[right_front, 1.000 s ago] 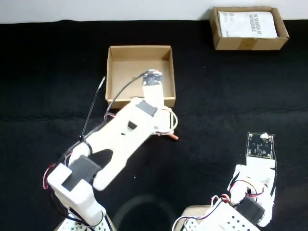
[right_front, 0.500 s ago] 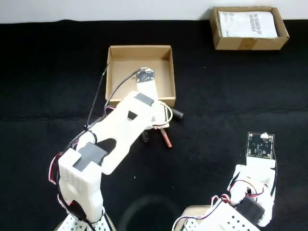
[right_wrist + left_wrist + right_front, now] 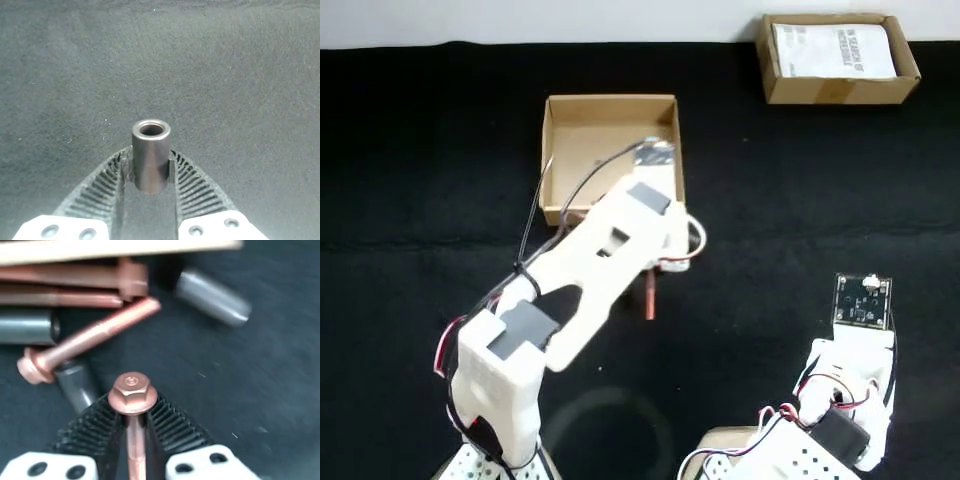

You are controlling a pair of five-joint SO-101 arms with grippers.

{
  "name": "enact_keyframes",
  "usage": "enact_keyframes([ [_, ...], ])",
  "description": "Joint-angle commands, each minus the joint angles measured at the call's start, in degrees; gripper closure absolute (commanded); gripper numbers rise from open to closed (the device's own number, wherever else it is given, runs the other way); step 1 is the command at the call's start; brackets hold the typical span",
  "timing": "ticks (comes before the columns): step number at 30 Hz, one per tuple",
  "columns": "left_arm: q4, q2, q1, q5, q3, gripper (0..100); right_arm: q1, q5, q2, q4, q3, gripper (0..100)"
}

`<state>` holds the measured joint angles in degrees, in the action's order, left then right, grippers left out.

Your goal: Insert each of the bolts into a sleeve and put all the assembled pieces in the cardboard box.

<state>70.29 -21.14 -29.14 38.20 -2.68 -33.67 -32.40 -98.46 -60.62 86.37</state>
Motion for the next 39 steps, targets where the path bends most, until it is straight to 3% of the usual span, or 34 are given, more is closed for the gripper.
enact_keyframes([
  [1,11.96,0.92,-1.71,0.0,-13.41,99,0.57,1.23,-0.57,0.84,-2.59,99.1],
  [6,25.23,0.92,-2.33,0.0,-28.62,99,4.09,19.69,-0.13,0.48,-8.92,99.1],
  [11,30.77,3.3,-0.66,-0.09,-38.73,99,16.57,28.13,-0.48,-9.8,-18.95,99.1],
  [14,30.68,11.74,0.66,-1.41,-39.43,99,24.48,28.66,-0.48,-12.79,-25.27,99.1],
  [19,30.59,28.7,0.48,-12.31,-39.16,99,36.7,28.4,-0.48,-20.0,-36.88,99.1],
  [25,30.59,43.65,0.92,-13.01,-38.99,99,48.31,28.75,-0.31,-31.69,-45.23,99.1],
  [28,30.59,47.34,0.92,-13.01,-38.99,99,51.38,28.75,-0.04,-38.99,-44.88,99.1],
  [32,30.59,50.68,1.01,-13.01,-35.03,99,52.26,28.75,-0.04,-40.13,-43.12,99.1],
  [39,30.42,65.89,1.01,-13.1,-6.64,99,52.35,28.92,-0.22,-29.58,-39.52,99.1],
])
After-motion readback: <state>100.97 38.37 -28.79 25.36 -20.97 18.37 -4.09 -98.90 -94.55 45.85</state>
